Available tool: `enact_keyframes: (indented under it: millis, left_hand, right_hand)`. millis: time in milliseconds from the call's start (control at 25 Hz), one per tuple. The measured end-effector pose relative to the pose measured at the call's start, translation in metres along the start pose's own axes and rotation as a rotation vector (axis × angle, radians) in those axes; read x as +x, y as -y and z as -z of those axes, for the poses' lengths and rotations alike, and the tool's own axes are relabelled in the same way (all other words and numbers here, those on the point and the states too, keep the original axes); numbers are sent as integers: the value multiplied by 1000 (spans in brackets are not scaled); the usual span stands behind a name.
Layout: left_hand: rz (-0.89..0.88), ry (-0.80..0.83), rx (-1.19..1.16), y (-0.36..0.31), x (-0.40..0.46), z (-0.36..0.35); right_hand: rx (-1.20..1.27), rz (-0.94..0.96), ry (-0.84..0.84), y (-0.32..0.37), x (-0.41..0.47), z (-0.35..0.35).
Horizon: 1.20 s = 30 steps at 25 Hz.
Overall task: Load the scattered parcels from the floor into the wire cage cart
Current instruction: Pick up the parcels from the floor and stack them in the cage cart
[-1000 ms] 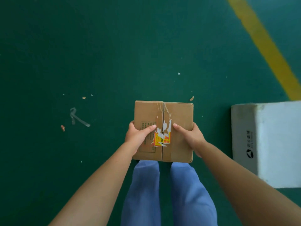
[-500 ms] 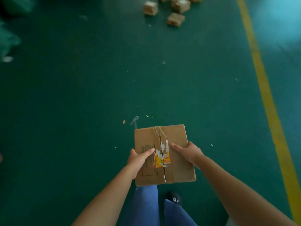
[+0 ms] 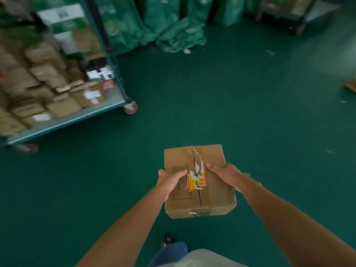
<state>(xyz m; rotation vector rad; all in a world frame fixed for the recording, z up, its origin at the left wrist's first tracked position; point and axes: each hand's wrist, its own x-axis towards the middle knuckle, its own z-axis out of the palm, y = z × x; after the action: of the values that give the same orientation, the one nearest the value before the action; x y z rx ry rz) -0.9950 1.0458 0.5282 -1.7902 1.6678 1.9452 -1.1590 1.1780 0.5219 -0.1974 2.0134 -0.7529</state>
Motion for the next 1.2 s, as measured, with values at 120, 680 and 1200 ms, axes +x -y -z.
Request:
enact_keyframes:
  millis: [120, 680, 1200]
  left_hand:
    - [6, -140, -101, -18, 25, 79]
    - [-272, -493, -295, -235, 162, 374]
    - [-461, -771, -352, -453, 312, 599]
  right_hand:
    - [-88, 98, 92, 80, 38, -53]
    - [-207, 579, 188, 501, 125, -200]
    - [-136, 841, 329, 854, 238, -311]
